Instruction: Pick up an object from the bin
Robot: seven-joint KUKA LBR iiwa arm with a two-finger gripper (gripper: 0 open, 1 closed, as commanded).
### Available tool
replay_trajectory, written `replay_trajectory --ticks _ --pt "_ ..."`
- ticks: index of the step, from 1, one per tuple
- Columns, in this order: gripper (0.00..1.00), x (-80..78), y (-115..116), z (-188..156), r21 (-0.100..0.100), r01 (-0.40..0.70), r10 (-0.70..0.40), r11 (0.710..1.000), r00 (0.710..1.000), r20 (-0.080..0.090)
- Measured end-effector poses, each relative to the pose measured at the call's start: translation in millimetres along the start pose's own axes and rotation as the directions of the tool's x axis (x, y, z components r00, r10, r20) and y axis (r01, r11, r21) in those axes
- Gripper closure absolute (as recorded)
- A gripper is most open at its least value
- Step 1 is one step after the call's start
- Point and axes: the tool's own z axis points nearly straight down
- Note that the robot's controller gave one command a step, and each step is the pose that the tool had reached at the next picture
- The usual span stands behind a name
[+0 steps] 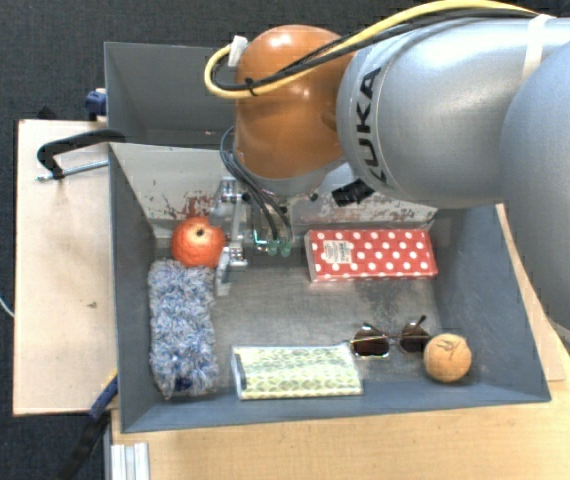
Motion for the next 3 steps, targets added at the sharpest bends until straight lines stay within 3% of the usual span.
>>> replay_trajectory --ticks 1,2,3 --pt "0.00 -1.9 -0.8 -4.3 -0.002 -0.002 0.002 1.000 1.000 0.008" --pt "0.00 -4.5 -1.2 6.4 0.000 0.168 -0.168 0.986 0.986 0.010" --pt "0.00 0.4 -6.5 64.2 0.004 0.534 -0.534 0.845 0.845 0.010"
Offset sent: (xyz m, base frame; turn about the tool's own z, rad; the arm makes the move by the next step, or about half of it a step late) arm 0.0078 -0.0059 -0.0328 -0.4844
